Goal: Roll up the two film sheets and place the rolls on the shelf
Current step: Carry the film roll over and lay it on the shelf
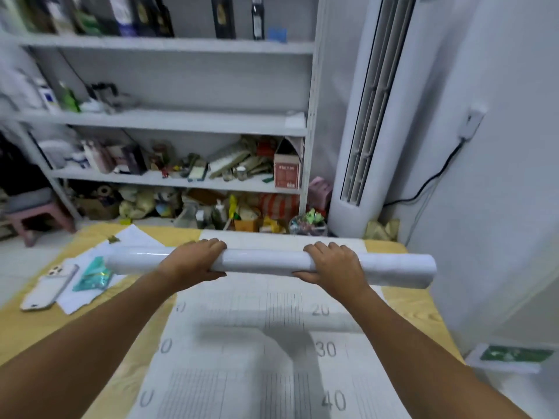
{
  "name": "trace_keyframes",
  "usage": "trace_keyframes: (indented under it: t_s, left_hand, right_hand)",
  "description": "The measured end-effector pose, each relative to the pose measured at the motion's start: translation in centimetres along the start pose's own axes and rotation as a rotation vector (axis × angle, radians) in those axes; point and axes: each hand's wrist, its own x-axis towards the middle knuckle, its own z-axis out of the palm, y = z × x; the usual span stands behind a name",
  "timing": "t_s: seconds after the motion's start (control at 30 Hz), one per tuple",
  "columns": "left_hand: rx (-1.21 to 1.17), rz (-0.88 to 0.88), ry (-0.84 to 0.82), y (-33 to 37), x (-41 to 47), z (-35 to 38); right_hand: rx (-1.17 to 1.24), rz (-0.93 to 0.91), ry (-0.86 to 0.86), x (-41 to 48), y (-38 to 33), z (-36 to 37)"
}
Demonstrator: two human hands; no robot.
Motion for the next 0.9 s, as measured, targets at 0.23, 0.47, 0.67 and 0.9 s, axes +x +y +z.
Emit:
trace_keyframes:
  t_s: [0.23,0.47,0.67,0.9]
  left_hand:
    - [0.05,-0.094,0.119,-1.4,-4.7,-12.9]
    - [0.115,-0.188,0.222,-3.5,-10.4,-19.1]
    - [0.129,-0.284,0.262,-6.6,-15.4,-20.6]
    - [0.161,-0.314,0.25,-13.7,-21.6,-21.2]
  right_hand:
    - [0.047,-0.046,0.103,7.0,-1.8,-10.9]
    - [-0.01,-0.101,0.158,11.3,-5.5,-16.6]
    - [0.014,-0.212,0.203,14.9,-10.1,-19.3]
    - [0.039,-0.261,0.124,18.7,-18.8,-19.3]
